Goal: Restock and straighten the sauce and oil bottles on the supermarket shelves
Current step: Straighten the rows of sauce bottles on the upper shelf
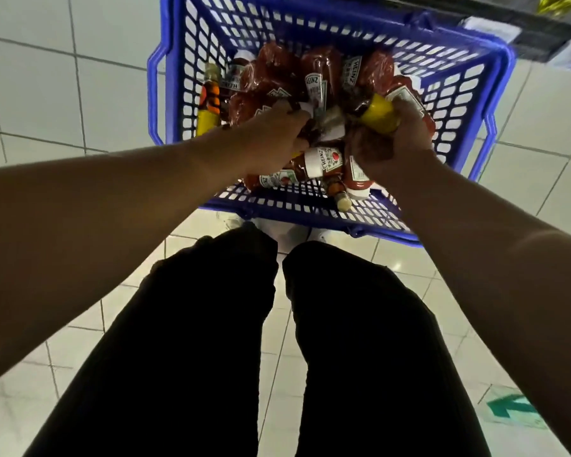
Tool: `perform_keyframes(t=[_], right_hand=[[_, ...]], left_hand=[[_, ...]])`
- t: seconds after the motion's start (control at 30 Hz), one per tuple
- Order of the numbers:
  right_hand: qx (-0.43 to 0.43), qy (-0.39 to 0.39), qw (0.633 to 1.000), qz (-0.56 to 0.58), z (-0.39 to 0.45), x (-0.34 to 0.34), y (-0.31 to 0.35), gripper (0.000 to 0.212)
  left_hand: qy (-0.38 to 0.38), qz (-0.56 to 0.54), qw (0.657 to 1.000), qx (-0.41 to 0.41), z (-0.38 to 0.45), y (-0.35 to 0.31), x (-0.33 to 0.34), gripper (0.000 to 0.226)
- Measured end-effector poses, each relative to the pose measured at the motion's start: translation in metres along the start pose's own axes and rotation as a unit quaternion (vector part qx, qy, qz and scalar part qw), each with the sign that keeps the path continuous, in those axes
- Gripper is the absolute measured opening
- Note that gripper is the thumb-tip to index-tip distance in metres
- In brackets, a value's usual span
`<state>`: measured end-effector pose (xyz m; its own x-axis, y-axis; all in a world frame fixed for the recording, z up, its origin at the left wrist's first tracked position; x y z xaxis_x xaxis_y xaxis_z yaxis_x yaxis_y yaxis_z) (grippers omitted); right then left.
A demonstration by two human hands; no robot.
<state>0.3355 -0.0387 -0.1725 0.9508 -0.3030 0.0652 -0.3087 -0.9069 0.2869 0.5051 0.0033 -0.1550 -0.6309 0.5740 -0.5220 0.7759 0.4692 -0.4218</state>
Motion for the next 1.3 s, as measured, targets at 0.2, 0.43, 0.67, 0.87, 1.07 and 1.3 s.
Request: perform_keyframes(t=[0.2,0.43,0.67,0.87,1.07,1.3], right_hand=[[0.001,0.104,0.994,-0.026,-0.126,0.013,0.042,0.022],[-0.053,0.23,0.959,-0.156,-0.357,0.06,0.103,0.026],[-0.203,0.381,0.882,-0.189,-0.585,0.148,0.177,0.038],[-0.332,0.487,0.774,-0.231,-0.757,0.2,0.23,0.057],[-0.427,0.539,0.701,-0.19,-0.884,0.23,0.277,0.041],[-0.477,0.492,0.714,-0.146,-0.945,0.229,0.332,0.042]], left_hand=[[0.064,-0.403,0.91,-0.073,-0.094,-0.03,-0.053,0.012],[0.155,-0.714,0.683,-0.011,-0.257,-0.147,-0.199,0.038],[0.09,-0.686,0.705,0.156,-0.415,-0.243,-0.396,0.039],[0.158,-0.618,0.674,0.373,-0.537,-0.313,-0.509,0.058],[0.142,-0.583,0.646,0.472,-0.619,-0.367,-0.585,0.054],[0.041,-0.584,0.64,0.498,-0.677,-0.41,-0.654,0.052]])
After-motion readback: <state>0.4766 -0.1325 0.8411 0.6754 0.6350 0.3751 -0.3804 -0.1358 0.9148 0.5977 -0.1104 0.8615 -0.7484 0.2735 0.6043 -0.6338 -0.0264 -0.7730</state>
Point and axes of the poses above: each hand's wrist, its own z-axis towards the middle knuckle, its own x-axis out of the palm, y = z × x, the point moved 10 cm from there along z, towards the middle knuckle, and after that the axes turned 8 degrees about -x, right-handed, at the moved point
